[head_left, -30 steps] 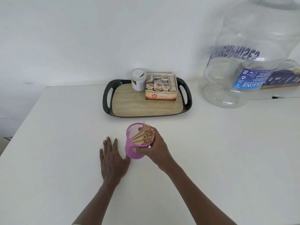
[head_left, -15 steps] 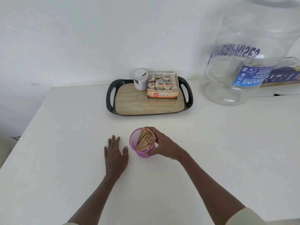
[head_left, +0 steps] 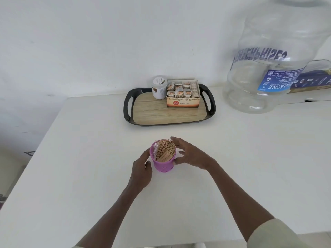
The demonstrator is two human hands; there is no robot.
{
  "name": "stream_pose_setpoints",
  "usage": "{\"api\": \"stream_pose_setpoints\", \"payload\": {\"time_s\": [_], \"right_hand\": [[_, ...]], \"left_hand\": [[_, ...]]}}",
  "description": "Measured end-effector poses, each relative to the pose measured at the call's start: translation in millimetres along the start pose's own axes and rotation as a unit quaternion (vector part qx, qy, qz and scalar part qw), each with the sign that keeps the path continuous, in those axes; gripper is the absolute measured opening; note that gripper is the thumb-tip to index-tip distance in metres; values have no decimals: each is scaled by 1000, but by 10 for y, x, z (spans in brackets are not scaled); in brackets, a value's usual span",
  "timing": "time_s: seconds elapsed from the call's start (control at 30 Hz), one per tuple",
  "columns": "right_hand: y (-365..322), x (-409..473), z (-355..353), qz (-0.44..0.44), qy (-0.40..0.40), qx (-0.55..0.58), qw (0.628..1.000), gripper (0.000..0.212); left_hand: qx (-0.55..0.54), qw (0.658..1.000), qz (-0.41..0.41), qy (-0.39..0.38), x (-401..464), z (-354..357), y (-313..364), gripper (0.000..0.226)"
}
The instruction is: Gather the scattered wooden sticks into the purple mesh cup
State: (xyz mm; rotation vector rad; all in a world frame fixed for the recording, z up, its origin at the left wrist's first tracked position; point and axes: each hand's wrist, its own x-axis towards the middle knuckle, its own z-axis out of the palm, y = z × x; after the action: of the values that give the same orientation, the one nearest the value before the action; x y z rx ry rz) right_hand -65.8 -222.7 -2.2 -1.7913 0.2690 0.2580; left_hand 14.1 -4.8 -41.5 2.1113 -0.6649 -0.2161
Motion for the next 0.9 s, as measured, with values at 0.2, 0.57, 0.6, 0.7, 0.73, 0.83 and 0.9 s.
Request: {"api": "stream_pose_setpoints", "payload": {"time_s": [0.2,0.57,0.6,0.7,0.73,0.83,0.9], "right_hand": [[163,-200,353,-28,162,-11,986,91],[25,-189,284,-41,162,-7,986,72],[22,-189,300,-41,160,-4,986,74],[18,-172,369,-45,164,16,985,77],[17,-161,390,-47,170,25,984,77],[8,-130,441,-52,196,43,978,72],[-12,-106,457,-53,205,47,976,70]], "left_hand": [[-50,998,17,-27,30,-129,84,71],[-116,993,-18,29,-119,-175,30,57],[-117,993,-22,12,-95,-192,23,66],[-146,988,-45,-33,-19,-234,48,86],[-162,984,-54,-44,5,-237,71,86],[-202,975,-58,-69,50,-224,130,72],[-212,974,-55,-66,63,-224,143,67]]}}
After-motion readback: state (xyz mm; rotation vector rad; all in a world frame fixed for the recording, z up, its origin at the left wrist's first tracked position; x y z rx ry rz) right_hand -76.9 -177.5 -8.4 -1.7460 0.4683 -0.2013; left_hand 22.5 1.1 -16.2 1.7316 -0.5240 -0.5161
